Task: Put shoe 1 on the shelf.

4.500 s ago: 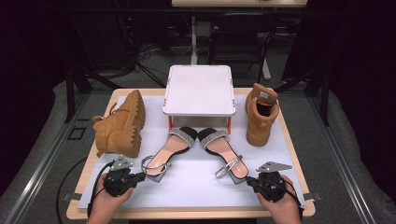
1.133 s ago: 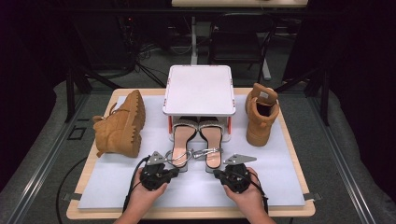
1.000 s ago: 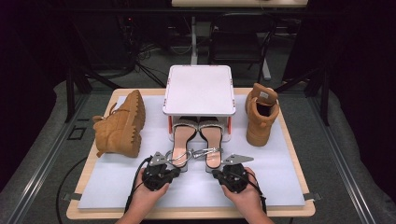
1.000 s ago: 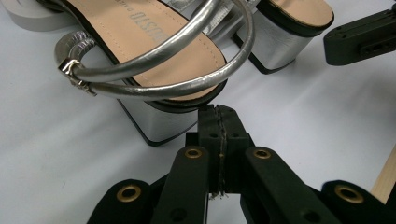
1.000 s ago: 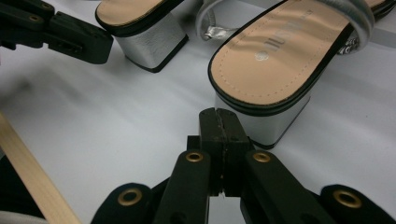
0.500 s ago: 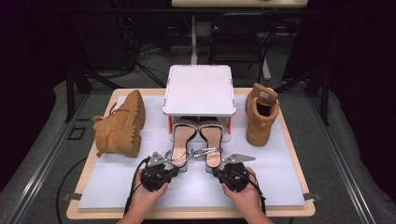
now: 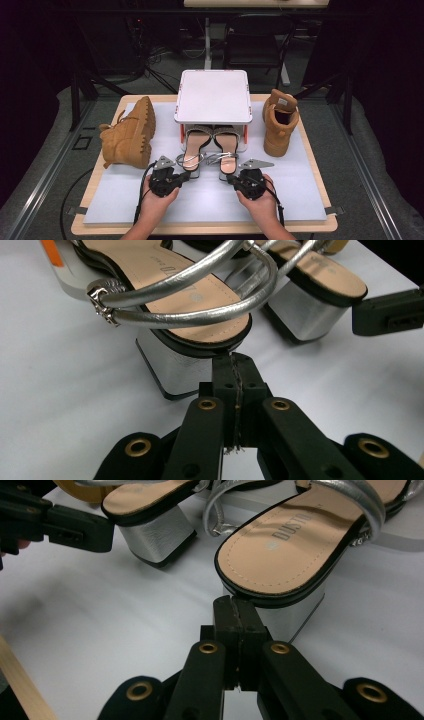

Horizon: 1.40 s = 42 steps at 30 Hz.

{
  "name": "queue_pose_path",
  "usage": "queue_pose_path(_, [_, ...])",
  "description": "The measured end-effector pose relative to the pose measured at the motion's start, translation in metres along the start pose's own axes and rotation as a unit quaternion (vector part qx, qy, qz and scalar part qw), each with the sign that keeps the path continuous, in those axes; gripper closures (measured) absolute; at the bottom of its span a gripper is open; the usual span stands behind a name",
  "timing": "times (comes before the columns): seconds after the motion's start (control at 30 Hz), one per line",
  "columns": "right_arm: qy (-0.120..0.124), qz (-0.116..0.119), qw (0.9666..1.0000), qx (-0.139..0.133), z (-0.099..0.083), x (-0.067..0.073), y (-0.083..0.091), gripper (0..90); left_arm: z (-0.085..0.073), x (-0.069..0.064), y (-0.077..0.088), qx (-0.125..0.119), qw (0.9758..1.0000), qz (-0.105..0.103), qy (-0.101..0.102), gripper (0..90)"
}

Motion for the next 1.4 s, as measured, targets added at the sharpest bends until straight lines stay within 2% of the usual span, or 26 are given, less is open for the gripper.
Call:
queue_pose_path(0.1, [0.009, -0.006, 0.9999, 0.002, 0.003, 0.003, -0.001, 90.0, 0.006, 0.001, 0.003, -0.006, 1.0000, -0.002, 0.002, 90.0])
queue_pose_path(0.2, [0.005, -0.005, 1.0000, -0.005, 0.007, 0.004, -0.001, 90.0, 0.010, 0.004, 0.001, -0.004, 0.9999, 0.015, 0.001, 90.0])
queue_pose_path(0.3, [0.004, -0.009, 0.9999, -0.010, 0.010, 0.003, 0.002, 90.0, 0.013, 0.007, -0.002, -0.005, 0.9999, 0.010, 0.010, 90.0])
queue_pose_path(0.43, [-0.006, -0.028, 0.9995, -0.012, 0.013, -0.005, 0.003, 90.0, 0.018, 0.009, -0.005, -0.006, 0.9998, 0.017, 0.011, 90.0])
queue_pose_path(0.57, [-0.019, -0.022, 0.9995, -0.015, 0.016, -0.014, 0.002, 90.0, 0.025, 0.015, -0.007, -0.008, 0.9996, 0.022, 0.018, 90.0])
queue_pose_path(0.73, [-0.014, -0.042, 0.9989, -0.017, 0.024, -0.016, -0.003, 90.0, 0.034, 0.019, -0.012, -0.003, 0.9994, 0.031, 0.017, 90.0])
queue_pose_path(0.83, [-0.018, -0.035, 0.9991, -0.015, 0.029, -0.020, -0.005, 90.0, 0.039, 0.021, -0.017, -0.003, 0.9994, 0.028, 0.022, 90.0])
queue_pose_path(0.97, [-0.017, -0.057, 0.9981, -0.018, 0.037, -0.026, -0.006, 90.0, 0.043, 0.022, -0.021, -0.004, 0.9994, 0.028, 0.019, 90.0])
queue_pose_path(1.17, [-0.036, -0.051, 0.9979, -0.020, 0.046, -0.039, -0.012, 90.0, 0.053, 0.026, -0.024, -0.011, 0.9992, 0.028, 0.025, 90.0])
queue_pose_path(1.27, [-0.033, -0.062, 0.9973, -0.018, 0.049, -0.043, -0.016, 90.0, 0.056, 0.029, -0.026, -0.013, 0.9991, 0.026, 0.032, 90.0])
queue_pose_path(1.4, [-0.035, -0.065, 0.9970, -0.022, 0.057, -0.048, -0.018, 90.0, 0.059, 0.033, -0.028, -0.017, 0.9988, 0.030, 0.035, 90.0])
Point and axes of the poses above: each handheld gripper's, and its own axes: y roughly backward along the jaws, z roughly out of its top, x roughly to its left, the point moved 5 cm from there along -y, roughly forward along the jaws, and after that the axes turned 15 degrees about x, right-handed, at the moved point
